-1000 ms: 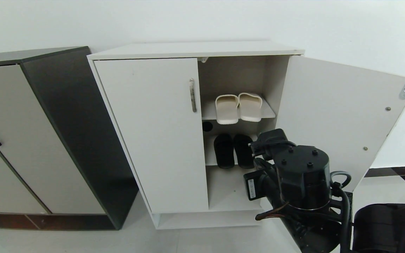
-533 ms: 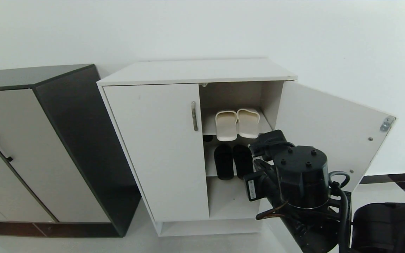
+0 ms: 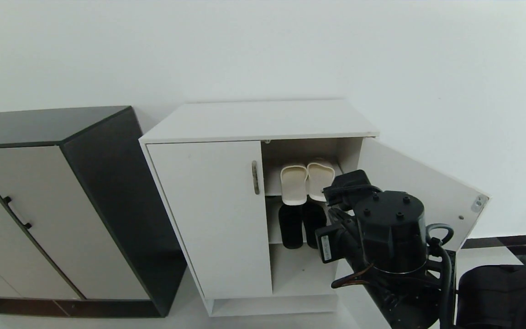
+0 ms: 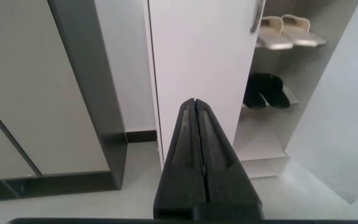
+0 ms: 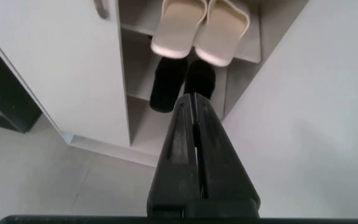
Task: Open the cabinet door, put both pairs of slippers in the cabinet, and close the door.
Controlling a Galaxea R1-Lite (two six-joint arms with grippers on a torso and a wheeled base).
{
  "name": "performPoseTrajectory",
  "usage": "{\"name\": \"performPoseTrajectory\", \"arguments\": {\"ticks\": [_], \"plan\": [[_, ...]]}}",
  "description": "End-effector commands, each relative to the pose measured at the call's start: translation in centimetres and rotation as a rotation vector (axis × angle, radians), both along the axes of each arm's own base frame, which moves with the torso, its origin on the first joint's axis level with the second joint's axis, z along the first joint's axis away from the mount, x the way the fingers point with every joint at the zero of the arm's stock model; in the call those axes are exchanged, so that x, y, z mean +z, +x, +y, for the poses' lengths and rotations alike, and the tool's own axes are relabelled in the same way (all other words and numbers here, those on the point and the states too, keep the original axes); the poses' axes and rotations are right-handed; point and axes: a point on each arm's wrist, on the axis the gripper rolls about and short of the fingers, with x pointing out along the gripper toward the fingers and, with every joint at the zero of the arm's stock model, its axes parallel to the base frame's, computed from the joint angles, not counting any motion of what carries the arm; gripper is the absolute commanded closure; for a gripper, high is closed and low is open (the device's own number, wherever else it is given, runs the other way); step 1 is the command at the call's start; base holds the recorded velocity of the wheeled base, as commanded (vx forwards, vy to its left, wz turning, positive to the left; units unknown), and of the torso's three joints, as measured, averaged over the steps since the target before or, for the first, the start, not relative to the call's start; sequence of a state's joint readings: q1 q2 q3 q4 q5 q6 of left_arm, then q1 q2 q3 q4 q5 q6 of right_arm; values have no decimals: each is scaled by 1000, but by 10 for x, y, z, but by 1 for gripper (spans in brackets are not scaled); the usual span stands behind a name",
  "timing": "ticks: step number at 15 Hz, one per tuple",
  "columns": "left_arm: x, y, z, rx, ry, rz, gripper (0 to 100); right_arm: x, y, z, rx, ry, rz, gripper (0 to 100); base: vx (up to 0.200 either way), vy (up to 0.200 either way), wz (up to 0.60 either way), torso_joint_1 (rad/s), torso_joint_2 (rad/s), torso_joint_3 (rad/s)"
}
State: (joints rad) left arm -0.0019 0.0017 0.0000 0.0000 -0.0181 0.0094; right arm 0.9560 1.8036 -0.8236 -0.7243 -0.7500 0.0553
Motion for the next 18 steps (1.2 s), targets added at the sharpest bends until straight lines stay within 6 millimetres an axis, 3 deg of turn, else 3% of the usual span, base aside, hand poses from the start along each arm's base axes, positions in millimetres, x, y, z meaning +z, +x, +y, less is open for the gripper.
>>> {"name": "performPoseTrajectory", "arguments": {"ticks": [1,18], "plan": [[0,0,0,0,0,1,100,-1,0,1,1,-2,1,100,0,0,0,173,-481,-310],[0,0,0,-1,-2,0,100,-3,0,0,10,-9,10,100,0,0,0,221,-525,-306]]}}
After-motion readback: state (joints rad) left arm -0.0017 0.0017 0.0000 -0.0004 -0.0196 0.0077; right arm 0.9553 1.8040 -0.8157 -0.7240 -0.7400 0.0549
